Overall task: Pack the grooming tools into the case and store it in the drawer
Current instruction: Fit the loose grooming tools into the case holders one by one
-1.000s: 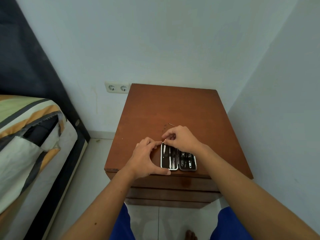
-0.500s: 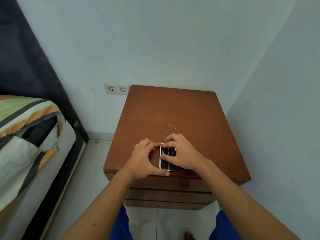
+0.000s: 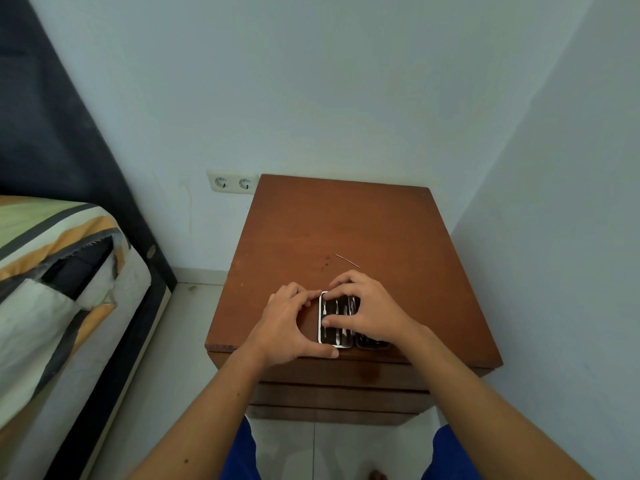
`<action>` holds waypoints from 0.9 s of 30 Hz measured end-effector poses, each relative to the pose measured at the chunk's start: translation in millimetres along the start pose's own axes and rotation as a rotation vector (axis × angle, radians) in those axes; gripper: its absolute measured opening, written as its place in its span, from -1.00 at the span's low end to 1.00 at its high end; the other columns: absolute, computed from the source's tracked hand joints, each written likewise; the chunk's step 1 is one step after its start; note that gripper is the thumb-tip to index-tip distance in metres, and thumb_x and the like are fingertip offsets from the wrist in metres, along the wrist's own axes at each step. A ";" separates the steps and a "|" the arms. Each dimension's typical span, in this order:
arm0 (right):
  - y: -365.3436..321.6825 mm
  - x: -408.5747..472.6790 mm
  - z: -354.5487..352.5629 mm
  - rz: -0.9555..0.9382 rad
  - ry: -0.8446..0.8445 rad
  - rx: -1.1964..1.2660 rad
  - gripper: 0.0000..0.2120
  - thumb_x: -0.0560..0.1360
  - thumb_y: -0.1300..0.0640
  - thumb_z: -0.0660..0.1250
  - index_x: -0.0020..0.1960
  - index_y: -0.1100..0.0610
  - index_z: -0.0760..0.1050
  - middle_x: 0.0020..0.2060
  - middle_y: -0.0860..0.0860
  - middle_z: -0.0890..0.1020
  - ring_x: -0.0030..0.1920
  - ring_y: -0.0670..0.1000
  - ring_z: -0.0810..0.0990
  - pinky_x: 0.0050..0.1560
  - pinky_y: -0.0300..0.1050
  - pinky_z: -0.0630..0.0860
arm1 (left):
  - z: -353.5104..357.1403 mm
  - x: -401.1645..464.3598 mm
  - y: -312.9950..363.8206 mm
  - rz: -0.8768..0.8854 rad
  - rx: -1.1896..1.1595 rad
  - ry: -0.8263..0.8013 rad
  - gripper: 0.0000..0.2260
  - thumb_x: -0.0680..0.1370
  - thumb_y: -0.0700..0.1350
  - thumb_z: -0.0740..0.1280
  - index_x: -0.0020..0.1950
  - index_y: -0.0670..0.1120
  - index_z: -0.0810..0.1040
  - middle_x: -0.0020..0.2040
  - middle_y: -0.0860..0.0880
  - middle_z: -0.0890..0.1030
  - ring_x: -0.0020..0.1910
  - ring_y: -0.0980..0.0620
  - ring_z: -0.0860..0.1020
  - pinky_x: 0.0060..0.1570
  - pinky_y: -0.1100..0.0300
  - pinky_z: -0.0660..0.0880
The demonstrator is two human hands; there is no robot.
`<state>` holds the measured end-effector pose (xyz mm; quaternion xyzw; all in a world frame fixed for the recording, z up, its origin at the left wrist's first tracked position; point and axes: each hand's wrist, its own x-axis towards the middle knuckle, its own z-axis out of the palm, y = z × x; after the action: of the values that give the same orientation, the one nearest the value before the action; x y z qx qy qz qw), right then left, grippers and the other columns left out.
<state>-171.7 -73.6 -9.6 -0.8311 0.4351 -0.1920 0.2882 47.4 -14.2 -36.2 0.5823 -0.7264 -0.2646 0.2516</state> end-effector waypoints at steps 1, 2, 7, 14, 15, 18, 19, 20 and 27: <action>0.4 2.4 -2.3 0.012 0.027 0.034 -0.63 0.38 -0.17 0.60 0.14 -0.09 0.72 0.15 -0.23 0.58 0.21 -0.18 0.55 0.27 -0.24 0.45 | -0.1 0.1 -0.1 0.001 0.000 0.002 0.06 0.14 0.55 0.54 0.54 0.11 0.44 0.10 0.27 0.36 0.14 0.15 0.38 0.13 0.30 0.33; 1.2 5.7 -5.1 0.024 0.063 0.062 -0.68 0.40 -0.11 0.60 0.12 -0.07 0.73 0.11 -0.23 0.61 0.16 -0.19 0.59 0.22 -0.27 0.49 | 0.1 0.3 -0.2 0.002 -0.001 0.004 0.06 0.13 0.55 0.54 0.54 0.12 0.44 0.10 0.27 0.36 0.14 0.15 0.38 0.13 0.30 0.33; 12.4 34.8 -14.7 0.170 0.306 0.008 -0.89 0.53 0.10 0.52 0.05 0.00 0.74 -0.07 -0.18 0.65 -0.10 -0.21 0.61 0.01 -0.32 0.51 | -0.3 0.5 -0.2 0.004 -0.007 0.008 0.06 0.13 0.51 0.57 0.55 0.13 0.43 0.11 0.28 0.35 0.15 0.19 0.37 0.12 0.33 0.31; 25.3 67.6 -12.7 0.315 0.336 -0.154 -0.90 0.57 0.08 0.46 0.04 0.05 0.73 -0.04 -0.06 0.58 -0.03 -0.05 0.56 0.07 -0.12 0.50 | -1.3 0.0 0.6 -0.006 0.001 -0.002 0.07 0.13 0.50 0.59 0.56 0.14 0.40 0.13 0.31 0.34 0.17 0.19 0.35 0.14 0.31 0.34; 25.4 70.1 -12.3 0.317 0.322 -0.176 -0.92 0.58 0.09 0.45 0.01 0.05 0.72 -0.04 -0.05 0.57 -0.01 -0.03 0.56 0.05 -0.13 0.48 | -1.4 0.2 0.7 -0.007 0.002 -0.004 0.07 0.14 0.50 0.59 0.57 0.14 0.40 0.12 0.31 0.33 0.17 0.19 0.35 0.14 0.31 0.34; 25.0 71.0 -9.5 0.288 0.242 -0.263 -0.87 0.64 0.11 0.35 0.05 0.09 0.68 -0.01 -0.04 0.50 0.10 0.02 0.49 0.14 -0.10 0.44 | -1.2 0.5 0.3 -0.005 0.009 0.001 0.06 0.14 0.49 0.60 0.56 0.14 0.41 0.12 0.32 0.33 0.16 0.18 0.36 0.12 0.36 0.30; 24.4 69.7 -10.1 0.280 0.216 -0.281 -0.86 0.66 0.11 0.31 0.07 0.09 0.65 0.00 -0.05 0.49 0.11 0.01 0.47 0.19 -0.07 0.45 | -1.1 0.5 0.0 -0.004 0.010 0.002 0.06 0.14 0.48 0.60 0.56 0.14 0.41 0.12 0.31 0.34 0.16 0.18 0.36 0.11 0.38 0.30; 23.8 67.8 -12.1 0.273 0.206 -0.282 -0.86 0.67 0.11 0.28 0.08 0.07 0.62 0.00 -0.06 0.51 0.09 0.00 0.48 0.18 -0.06 0.46 | -0.8 0.3 -0.2 -0.003 0.011 0.003 0.06 0.14 0.48 0.60 0.56 0.14 0.41 0.12 0.31 0.34 0.16 0.17 0.36 0.11 0.38 0.29; -1.1 45.5 -45.2 0.182 -0.179 -0.127 -0.87 0.68 0.05 0.29 0.10 0.02 0.61 -0.10 -0.17 0.62 -0.12 -0.18 0.56 -0.09 -0.24 0.43 | -2.1 0.1 1.2 -0.013 0.015 -0.018 0.07 0.14 0.50 0.58 0.56 0.13 0.40 0.13 0.30 0.34 0.17 0.16 0.35 0.15 0.26 0.36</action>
<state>-171.8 -125.2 28.6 -0.8185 0.4926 -0.0624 0.2889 47.9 -14.3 -33.9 0.5865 -0.7268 -0.2660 0.2388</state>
